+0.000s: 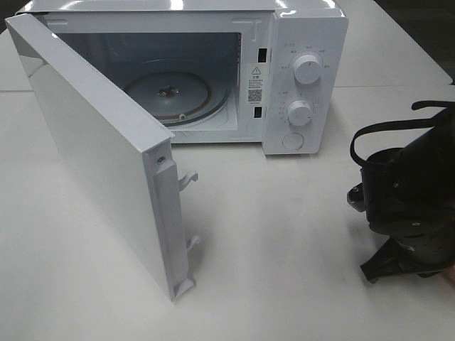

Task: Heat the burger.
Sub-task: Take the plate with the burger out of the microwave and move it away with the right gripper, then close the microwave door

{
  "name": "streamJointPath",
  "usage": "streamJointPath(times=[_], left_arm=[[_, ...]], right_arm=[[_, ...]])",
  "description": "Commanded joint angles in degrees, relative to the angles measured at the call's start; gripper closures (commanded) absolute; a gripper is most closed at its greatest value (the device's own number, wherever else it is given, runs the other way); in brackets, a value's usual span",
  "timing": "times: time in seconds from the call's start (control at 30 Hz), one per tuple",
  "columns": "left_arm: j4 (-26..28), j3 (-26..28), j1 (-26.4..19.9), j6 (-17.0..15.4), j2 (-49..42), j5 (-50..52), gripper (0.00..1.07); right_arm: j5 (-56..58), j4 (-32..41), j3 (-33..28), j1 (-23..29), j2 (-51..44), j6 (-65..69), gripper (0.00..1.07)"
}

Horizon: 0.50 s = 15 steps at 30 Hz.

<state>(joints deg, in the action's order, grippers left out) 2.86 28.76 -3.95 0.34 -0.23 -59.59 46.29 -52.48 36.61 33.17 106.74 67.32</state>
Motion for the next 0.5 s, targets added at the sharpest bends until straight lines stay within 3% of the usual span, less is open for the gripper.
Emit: streamJointPath(times=[0.03, 0.07, 0.23, 0.5], left_arm=[[-0.17, -0.23, -0.23, 0.0, -1.38, 0.34, 0.07], [-0.17, -0.23, -0.23, 0.0, -1.38, 0.34, 0.07], [-0.17, -0.23, -0.23, 0.0, -1.38, 0.34, 0.07], [-0.17, -0.23, -0.23, 0.0, -1.38, 0.34, 0.07]], right_arm=[[2.23, -1.2, -0.06, 0.0, -0.11, -0.23, 0.85], [2.23, -0.29, 0.0, 0.0, -0.11, -1.2, 0.77], [2.29, 4.07, 1.78, 0.0, -0.52, -6.02, 0.64], [3.38, 4.76, 3.27, 0.0, -8.88, -9.85, 0.62]])
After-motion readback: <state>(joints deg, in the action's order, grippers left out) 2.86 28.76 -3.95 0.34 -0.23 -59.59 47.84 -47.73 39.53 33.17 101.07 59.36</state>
